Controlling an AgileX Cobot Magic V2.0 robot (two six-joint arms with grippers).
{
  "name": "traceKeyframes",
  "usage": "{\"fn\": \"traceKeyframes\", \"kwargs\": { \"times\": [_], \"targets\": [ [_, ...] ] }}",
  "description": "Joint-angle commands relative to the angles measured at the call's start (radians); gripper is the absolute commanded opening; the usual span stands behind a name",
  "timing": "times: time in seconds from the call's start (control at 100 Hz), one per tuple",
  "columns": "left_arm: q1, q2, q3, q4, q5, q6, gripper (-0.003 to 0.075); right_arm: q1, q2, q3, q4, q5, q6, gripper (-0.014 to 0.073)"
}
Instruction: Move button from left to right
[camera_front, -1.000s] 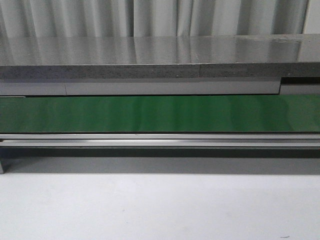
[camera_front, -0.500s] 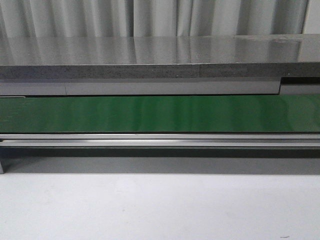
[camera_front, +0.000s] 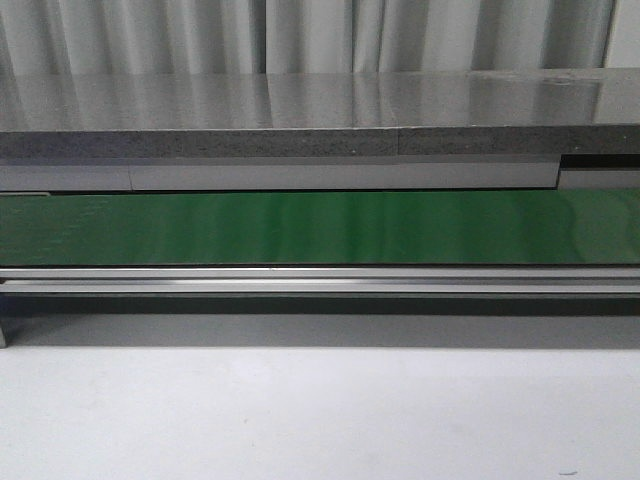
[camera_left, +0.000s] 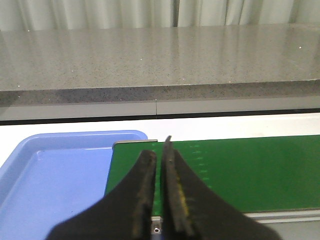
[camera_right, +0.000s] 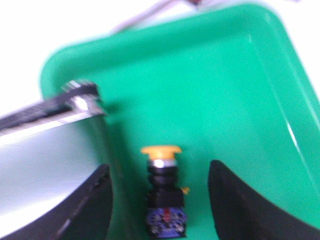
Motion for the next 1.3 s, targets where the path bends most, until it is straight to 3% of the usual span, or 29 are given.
{"fn": "traceKeyframes", "kwargs": {
  "times": [0.0, 0.2, 0.5, 0.93, 1.05, 1.29],
  "targets": [
    [-0.007, 0.007, -0.026, -0.008, -0.088, -0.003, 0.0005, 0.041, -0.111, -0.027, 0.005, -0.081, -0.008, 0.0405],
    [-0.007, 0.007, -0.026, -0.008, -0.088, -0.003, 0.0005, 0.157, -0.295, 0.038, 0.005, -0.15, -0.008, 0.0405],
    [-0.007, 0.007, -0.026, -0.008, -0.088, -0.003, 0.0005, 0.318, -0.589, 0.274, 0.005, -0.29, -0.008, 0.0405],
    [-0.007, 0.007, -0.026, -0.008, -0.088, -0.003, 0.0005, 0.4, -1.004, 0.625, 0.004, -0.389, -0.008, 0.0398],
    [-0.007, 0.007, -0.026, -0.008, -0.088, -0.003, 0.0005, 0.402, -1.106, 0.69, 0.004, -0.373, -0.008, 0.0318],
    [-0.007, 0.007, -0.026, -0.008, -0.088, -0.003, 0.0005, 0.402, -1.234, 0.736, 0.004, -0.312, -0.008, 0.0026]
  ]
}}
